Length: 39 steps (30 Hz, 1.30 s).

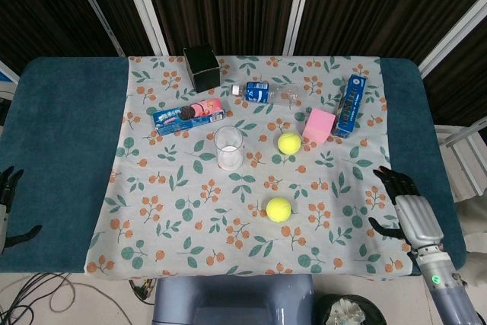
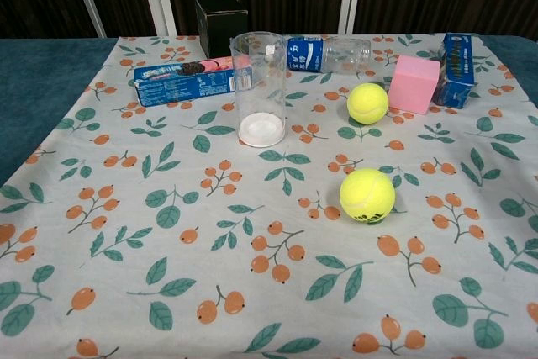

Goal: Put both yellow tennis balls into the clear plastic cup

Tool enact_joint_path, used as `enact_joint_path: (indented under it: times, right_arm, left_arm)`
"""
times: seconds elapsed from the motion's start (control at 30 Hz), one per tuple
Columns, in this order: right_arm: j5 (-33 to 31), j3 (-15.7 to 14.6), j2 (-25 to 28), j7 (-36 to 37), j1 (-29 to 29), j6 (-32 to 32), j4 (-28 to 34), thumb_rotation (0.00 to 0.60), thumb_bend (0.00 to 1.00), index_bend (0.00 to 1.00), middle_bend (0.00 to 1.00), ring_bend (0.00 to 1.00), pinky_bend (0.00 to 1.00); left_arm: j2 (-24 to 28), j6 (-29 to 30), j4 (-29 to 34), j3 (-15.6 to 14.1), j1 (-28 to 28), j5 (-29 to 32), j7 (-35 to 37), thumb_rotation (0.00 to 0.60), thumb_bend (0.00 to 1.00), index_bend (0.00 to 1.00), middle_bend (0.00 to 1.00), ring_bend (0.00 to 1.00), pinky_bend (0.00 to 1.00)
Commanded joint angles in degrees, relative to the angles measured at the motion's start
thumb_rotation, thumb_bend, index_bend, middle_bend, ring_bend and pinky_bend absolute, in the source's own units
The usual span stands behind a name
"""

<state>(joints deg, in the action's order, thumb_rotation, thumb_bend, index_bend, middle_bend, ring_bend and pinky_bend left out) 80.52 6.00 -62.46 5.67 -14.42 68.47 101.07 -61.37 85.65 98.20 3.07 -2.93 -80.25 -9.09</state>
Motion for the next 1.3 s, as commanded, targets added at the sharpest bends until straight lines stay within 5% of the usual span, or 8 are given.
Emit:
enact_joint_path:
  times: [0.03,0.7,1.3]
  right_arm:
    - [-7.83,5.6,1.49,3.55,-9.93,-13.15,-0.18,0.6,0.35,0.08,0.04,0.06,0.0]
    - [-25.55,10.47,-17.56,-6.32,-28.99,-29.16,-21.09,0.6,0.35,0.08,0.05,0.13,0.0]
    - [-26.72,11.15,-29.57,-4.06,-34.16,-31.41,-38.01,0.6,0.35,0.08,0.07,0.21,0.45]
  left_arm:
    - [0.05,0.05,0.01,0.21,0.06,0.42,0.03,0.6,0.0,0.0,0.0,0.0,0.0]
    - [0.25,-0.56,-0.49,1.12,-0.09,2.31,0.89,0.6,0.0,0.0,0.0,0.0,0.0]
    - [0.7,-1.15,-0.95,1.87,-0.15,3.94,2.27,0.6,0.0,0.0,0.0,0.0,0.0]
